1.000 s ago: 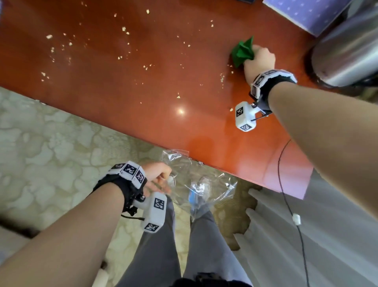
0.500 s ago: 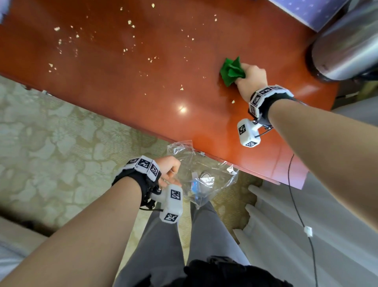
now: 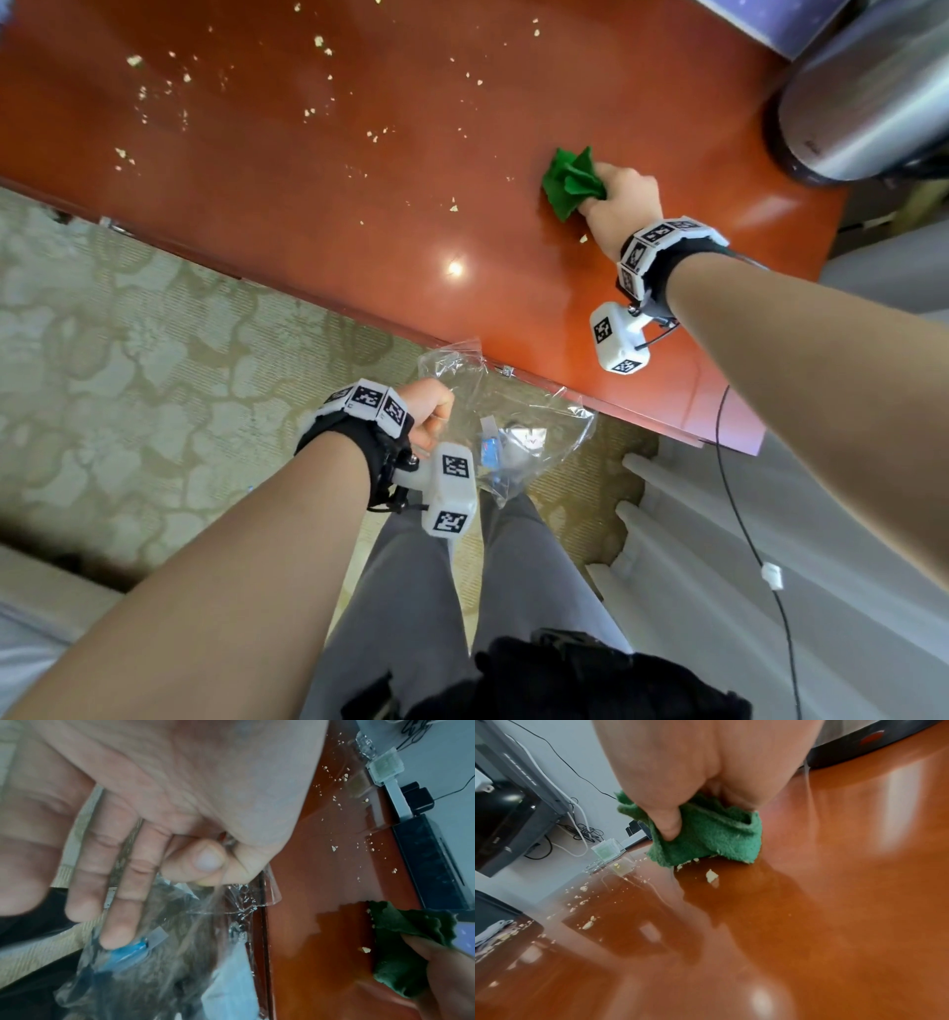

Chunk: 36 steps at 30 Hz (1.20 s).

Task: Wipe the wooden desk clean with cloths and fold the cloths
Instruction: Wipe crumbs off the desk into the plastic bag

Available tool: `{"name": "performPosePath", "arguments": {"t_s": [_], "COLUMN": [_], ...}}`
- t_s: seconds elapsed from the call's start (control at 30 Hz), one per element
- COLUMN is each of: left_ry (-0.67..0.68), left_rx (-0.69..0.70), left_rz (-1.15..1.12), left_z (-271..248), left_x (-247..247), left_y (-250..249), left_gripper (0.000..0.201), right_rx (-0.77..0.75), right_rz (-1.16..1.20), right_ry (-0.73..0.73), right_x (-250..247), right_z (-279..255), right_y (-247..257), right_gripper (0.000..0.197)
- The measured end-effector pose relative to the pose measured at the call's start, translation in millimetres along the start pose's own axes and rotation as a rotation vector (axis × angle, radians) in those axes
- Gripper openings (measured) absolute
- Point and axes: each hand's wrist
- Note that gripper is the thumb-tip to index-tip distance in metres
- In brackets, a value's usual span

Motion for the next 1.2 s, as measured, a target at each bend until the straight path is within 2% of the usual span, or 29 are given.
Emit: {"name": "performPosePath", "arguments": {"t_s": [0.07,0.27,0.57,0.7,0.77,0.83,1.0,1.07,1.17,1.2], "left_ry": [0.025,0.102,0.060,0.093,0.069,0.036,0.040,0.038,0.039,0.041], "left_rx": [0.003,0.014,0.074,0.091,0.087,0.090,0.044,0.035,0.029,0.038], "left_rz": [-0.021,-0.112,-0.136,-0.119,-0.131,-0.159,-0.235,-0.230,-0.233,-0.242], "left_z": [6,17,16,13,4,5,4,4,2,3], "left_x": [-1,0,3,5,8,12,20,22,21,21], "left_y": [0,4,8,6,3,1,2,2,0,0], "left_gripper": [0.012,0.018,0.019,0.022,0.016,0.023,0.025,0.028,0.016,0.018], "right_rx": [0.001,0.016,0.064,0.120,0.134,0.132,0.114,0.119,0.129,0.142], "right_rz": [0.010,0.046,0.089,0.143,0.147,0.149,0.121,0.116,0.122,0.135], "right_ry": [0.007,0.037,0.099,0.089,0.101,0.127,0.211,0.251,0.318,0.333], "right_x": [-2,-7,-9,-8,-8,-9,-11,-11,-8,-8], "right_z": [-3,-24,-67,-80,-89,-99,-130,-142,-162,-168], "right_y": [1,0,-5,-7,-7,-6,-6,-6,-7,-8], "right_gripper": [0.041,0.027,0.025,0.024,0.024,0.021,0.012,0.013,0.021,0.022]}}
Point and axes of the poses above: each hand's wrist, its own z-axis towards the middle knuckle, its own x-axis out of the palm, y = z × x, and after that the axes turned 13 degrees about -y, right-handed
